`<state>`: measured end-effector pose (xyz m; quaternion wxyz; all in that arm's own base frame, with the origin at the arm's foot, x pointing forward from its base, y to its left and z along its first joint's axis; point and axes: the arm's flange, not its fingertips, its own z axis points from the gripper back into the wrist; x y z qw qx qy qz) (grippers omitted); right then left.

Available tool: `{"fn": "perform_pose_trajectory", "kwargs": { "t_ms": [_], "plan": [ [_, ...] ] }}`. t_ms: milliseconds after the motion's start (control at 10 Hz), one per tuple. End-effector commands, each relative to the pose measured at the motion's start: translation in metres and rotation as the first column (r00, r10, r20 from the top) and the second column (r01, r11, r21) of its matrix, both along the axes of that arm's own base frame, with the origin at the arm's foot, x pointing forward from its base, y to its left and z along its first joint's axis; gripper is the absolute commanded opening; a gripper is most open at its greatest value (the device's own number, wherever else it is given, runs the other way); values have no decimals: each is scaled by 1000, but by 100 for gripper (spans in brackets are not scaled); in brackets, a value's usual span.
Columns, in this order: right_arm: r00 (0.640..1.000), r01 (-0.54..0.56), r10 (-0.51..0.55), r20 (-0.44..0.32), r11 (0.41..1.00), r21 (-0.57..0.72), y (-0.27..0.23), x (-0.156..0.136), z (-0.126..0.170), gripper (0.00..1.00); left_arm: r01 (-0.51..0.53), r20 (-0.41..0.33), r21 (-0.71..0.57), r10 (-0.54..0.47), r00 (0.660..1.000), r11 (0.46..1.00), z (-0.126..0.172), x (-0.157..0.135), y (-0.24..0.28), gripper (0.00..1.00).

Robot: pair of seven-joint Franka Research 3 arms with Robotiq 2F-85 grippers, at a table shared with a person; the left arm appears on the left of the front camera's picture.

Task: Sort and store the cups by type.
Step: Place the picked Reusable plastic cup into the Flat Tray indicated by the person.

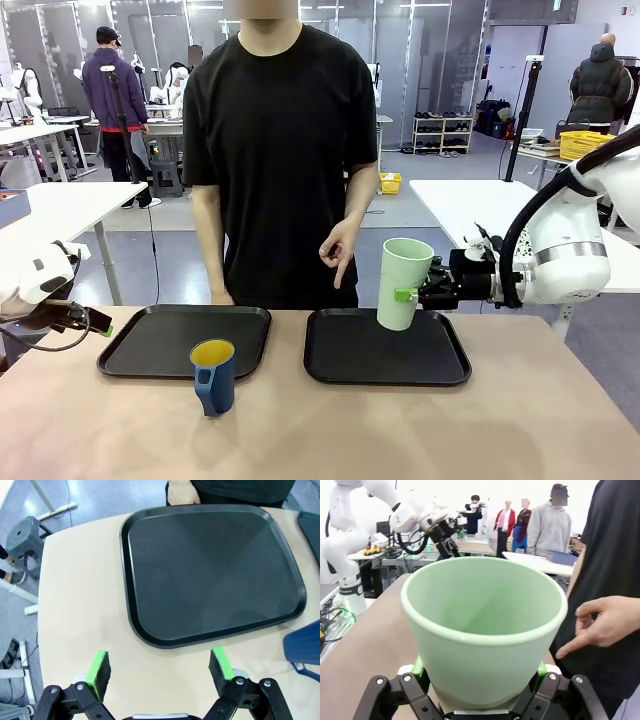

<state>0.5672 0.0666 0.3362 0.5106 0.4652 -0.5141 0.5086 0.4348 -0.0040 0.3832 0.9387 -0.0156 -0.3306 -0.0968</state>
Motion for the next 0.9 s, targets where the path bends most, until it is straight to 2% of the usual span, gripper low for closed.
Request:
{"fn": "perform_pose_trajectory", "kwargs": {
  "t_ms": [0,400,800],
  "plan": [
    [999,47,-45,-28,998,39,1,8,1,87,2,0,1,-2,1000,1000,1,0,-1,100],
    [993,104,-105,-58,994,-20,3,15,-5,87,2,0,1,-2,1000,1000,1,0,-1,100],
    [991,123,-126,-51,990,-66,12,31,-30,87,2,0,1,-2,1000,1000,1,0,-1,100]
  ]
}}
